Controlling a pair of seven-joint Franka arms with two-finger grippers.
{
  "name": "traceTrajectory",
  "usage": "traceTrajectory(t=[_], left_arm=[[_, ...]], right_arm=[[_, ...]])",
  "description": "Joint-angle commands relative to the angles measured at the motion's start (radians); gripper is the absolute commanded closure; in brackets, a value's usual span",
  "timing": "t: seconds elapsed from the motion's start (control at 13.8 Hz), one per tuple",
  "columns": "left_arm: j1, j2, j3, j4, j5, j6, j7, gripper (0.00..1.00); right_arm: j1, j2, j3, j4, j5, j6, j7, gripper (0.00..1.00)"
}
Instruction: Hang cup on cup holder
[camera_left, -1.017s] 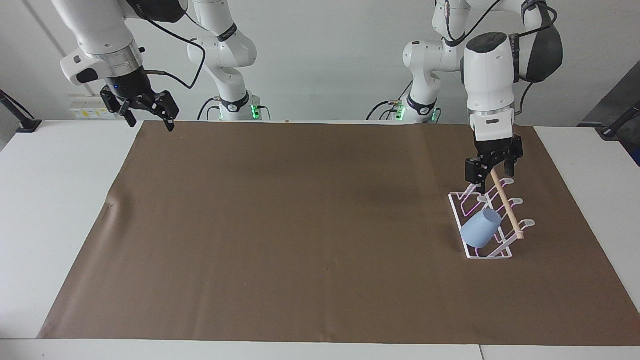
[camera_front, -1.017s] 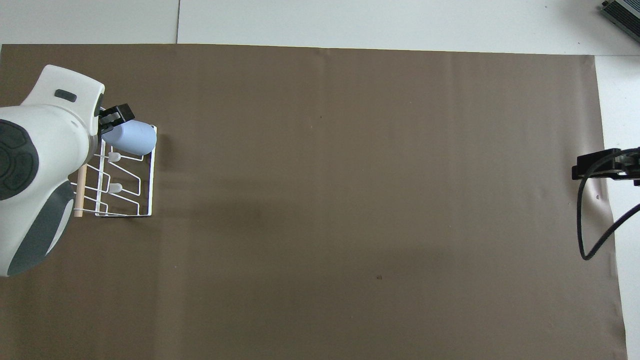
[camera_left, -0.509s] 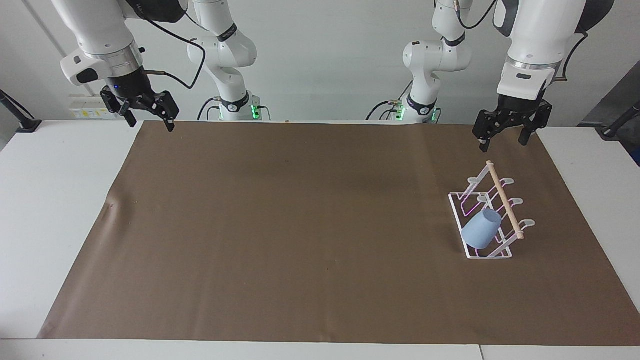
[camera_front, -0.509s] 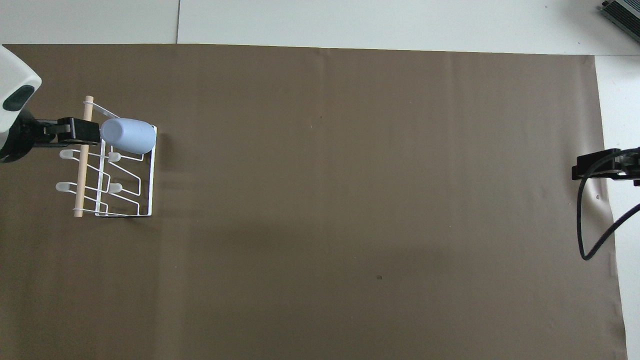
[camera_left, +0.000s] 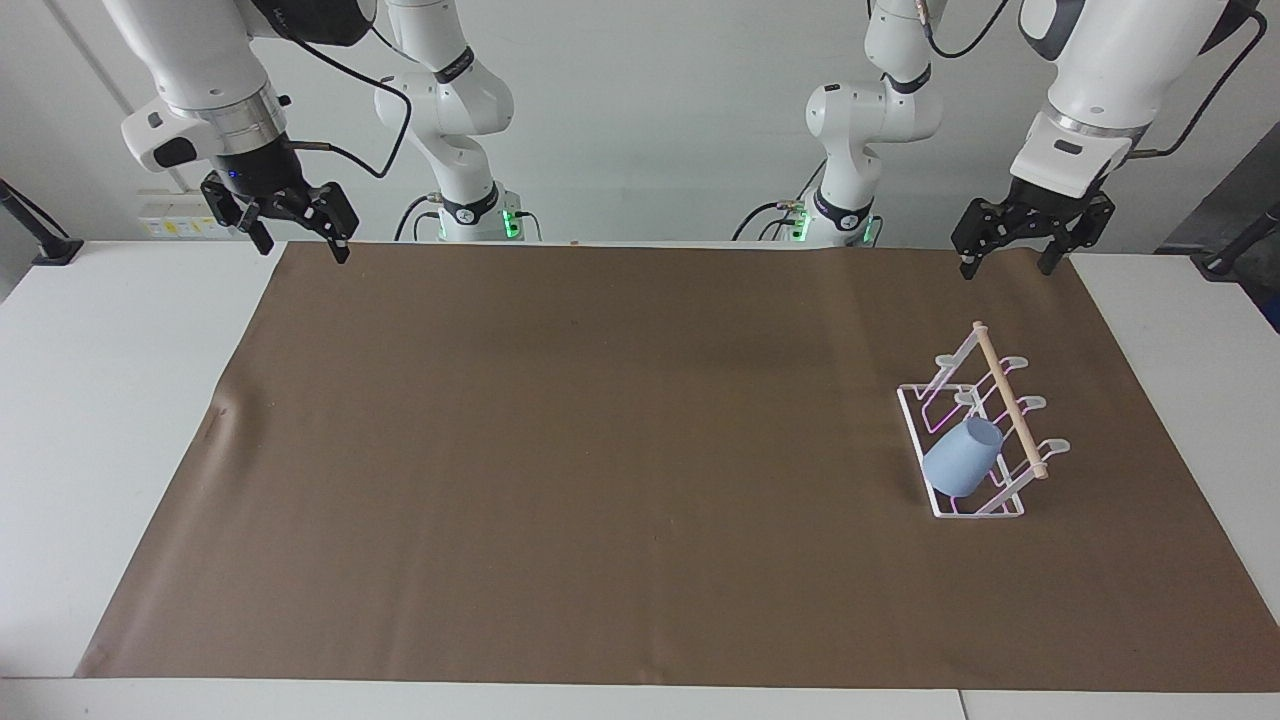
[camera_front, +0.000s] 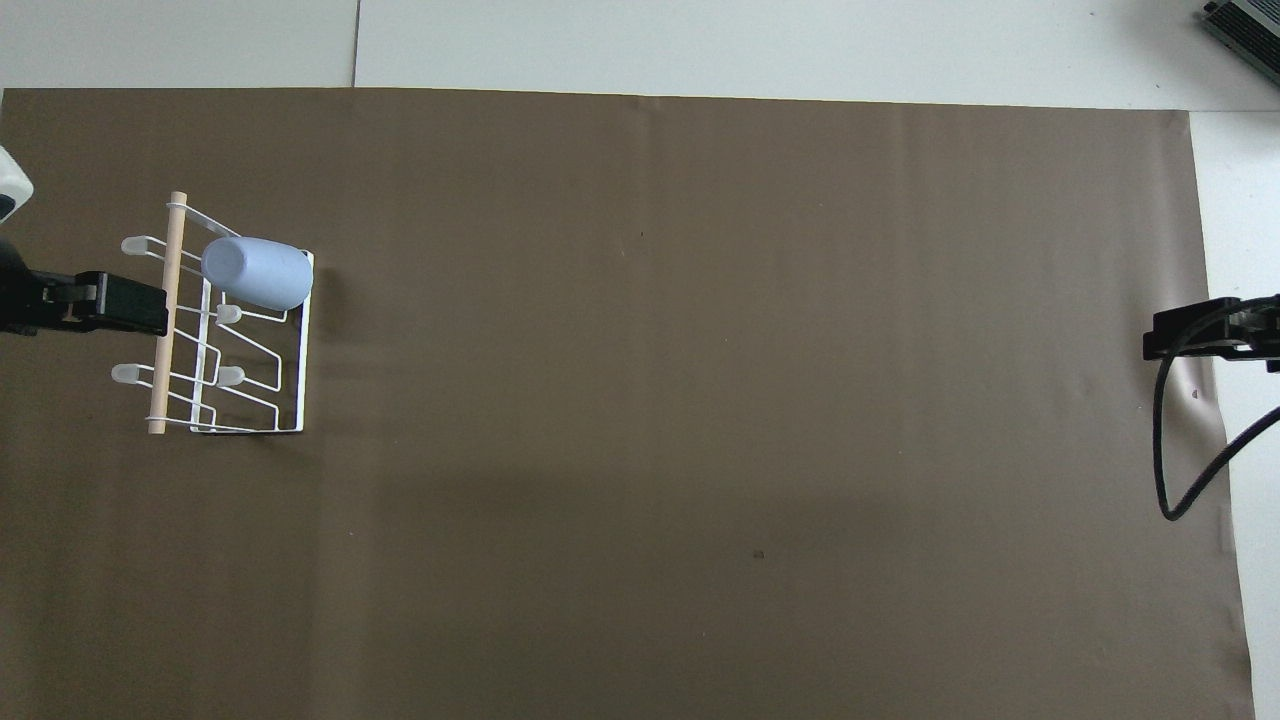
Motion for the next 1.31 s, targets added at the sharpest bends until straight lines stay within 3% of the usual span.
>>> traceTrajectory(t=[0.0, 0.44, 1.24], left_arm=[[0.013, 0.019, 0.004, 0.038, -0.025, -0.034, 0.054, 0.0], [-0.064, 0.022, 0.096, 0.038, -0.04, -0.054, 0.054, 0.0], [-0.043, 0.002, 0.073, 0.035, -0.036, -0.107, 0.071, 0.0]], right_arm=[[-0.01, -0.018, 0.006, -0.023, -0.002, 0.0, -0.004, 0.0], [-0.01, -0.023, 0.006, -0.026, -0.002, 0.003, -0.004, 0.0], [-0.01, -0.024, 0.006, -0.037, -0.002, 0.007, -0.001, 0.0]])
